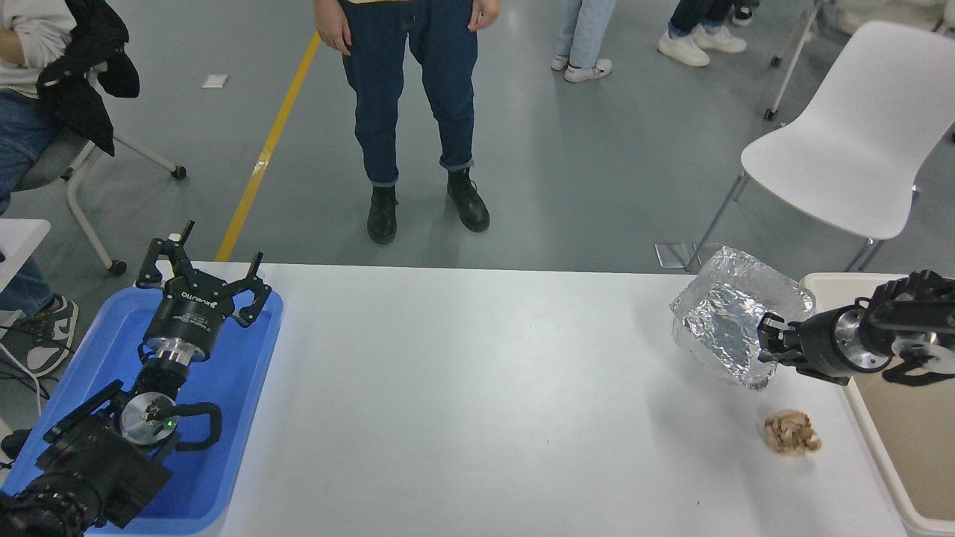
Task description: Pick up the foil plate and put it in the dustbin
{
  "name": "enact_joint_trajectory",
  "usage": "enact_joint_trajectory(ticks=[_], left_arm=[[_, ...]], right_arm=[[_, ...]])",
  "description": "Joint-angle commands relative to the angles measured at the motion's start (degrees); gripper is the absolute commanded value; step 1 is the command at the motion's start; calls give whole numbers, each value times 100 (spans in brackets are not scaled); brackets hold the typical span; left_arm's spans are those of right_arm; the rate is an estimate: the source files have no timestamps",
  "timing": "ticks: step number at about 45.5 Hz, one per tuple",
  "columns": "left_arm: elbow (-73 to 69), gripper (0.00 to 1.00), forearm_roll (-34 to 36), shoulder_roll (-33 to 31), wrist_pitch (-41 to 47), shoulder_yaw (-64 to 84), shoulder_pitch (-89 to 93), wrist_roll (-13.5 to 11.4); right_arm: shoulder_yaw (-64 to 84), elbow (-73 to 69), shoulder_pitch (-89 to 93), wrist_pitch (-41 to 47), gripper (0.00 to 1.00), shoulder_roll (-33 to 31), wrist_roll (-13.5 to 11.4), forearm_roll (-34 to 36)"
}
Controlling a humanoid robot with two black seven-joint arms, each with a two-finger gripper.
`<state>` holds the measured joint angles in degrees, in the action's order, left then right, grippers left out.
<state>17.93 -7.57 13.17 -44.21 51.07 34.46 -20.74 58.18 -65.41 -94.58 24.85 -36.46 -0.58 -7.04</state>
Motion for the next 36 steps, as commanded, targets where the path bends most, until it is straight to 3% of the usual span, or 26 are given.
enact_joint_trajectory(ticks=[1, 36], left_arm=[[0, 100, -8, 1, 0, 0, -1, 0], [0, 100, -7, 1, 0, 0, -1, 0]], right_arm=[[448, -261, -1238, 1749, 0, -72, 5, -315], [1793, -244, -3682, 2015, 0, -45, -3, -421]])
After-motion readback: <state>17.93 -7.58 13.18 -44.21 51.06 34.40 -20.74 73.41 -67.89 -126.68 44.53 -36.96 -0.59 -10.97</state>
